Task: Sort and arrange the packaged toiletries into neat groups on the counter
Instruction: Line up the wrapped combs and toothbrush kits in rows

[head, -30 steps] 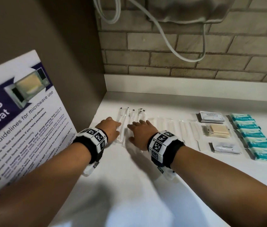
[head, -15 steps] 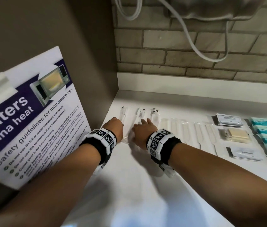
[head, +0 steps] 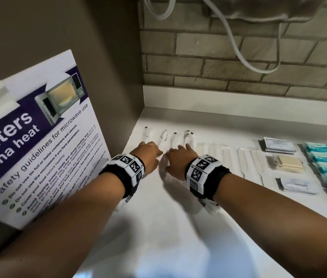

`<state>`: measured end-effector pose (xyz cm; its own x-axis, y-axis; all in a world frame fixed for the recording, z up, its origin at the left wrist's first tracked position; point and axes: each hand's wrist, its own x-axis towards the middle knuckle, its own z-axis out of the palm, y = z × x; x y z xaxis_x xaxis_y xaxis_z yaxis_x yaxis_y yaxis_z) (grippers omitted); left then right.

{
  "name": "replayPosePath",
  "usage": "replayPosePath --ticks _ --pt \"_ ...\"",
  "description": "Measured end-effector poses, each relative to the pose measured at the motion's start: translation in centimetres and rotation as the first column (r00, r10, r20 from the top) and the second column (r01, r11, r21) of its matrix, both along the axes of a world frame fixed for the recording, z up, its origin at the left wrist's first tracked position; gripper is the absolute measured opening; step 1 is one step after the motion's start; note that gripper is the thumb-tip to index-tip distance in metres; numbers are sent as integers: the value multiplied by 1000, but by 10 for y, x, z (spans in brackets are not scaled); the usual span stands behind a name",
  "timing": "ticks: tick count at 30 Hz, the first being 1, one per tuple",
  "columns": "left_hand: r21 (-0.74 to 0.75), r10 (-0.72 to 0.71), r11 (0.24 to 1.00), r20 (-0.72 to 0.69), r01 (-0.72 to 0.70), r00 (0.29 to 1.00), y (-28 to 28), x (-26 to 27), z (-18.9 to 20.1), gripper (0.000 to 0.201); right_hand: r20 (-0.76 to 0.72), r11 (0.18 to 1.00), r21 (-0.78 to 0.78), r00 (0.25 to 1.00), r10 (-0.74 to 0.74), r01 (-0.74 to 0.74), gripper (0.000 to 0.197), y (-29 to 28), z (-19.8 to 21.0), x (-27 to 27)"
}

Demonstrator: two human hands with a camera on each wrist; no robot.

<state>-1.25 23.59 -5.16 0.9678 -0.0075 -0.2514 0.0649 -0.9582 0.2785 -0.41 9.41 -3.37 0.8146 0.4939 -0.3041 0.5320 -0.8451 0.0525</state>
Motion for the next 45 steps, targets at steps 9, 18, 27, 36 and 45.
replayPosePath --ticks 9,18,27,36,45 --pt "80 -1 997 45 -3 999 -3 -2 0 32 -1 996 -72 999 53 -53 41 -3 3 0" --pt "41 85 995 72 -88 994 6 0 1 40 23 995 67 997 78 -80 33 14 6 -4" --pt "-65 -18 997 241 34 970 -11 -3 13 34 76 996 88 997 9 -16 65 -9 13 -1" --pt "-68 -180 980 90 186 980 -61 -5 15 59 84 980 55 977 -197 193 44 -70 20 -4" --pt "-158 35 987 60 -26 998 -69 0 23 40 -13 991 3 991 -131 131 51 -57 12 -6"
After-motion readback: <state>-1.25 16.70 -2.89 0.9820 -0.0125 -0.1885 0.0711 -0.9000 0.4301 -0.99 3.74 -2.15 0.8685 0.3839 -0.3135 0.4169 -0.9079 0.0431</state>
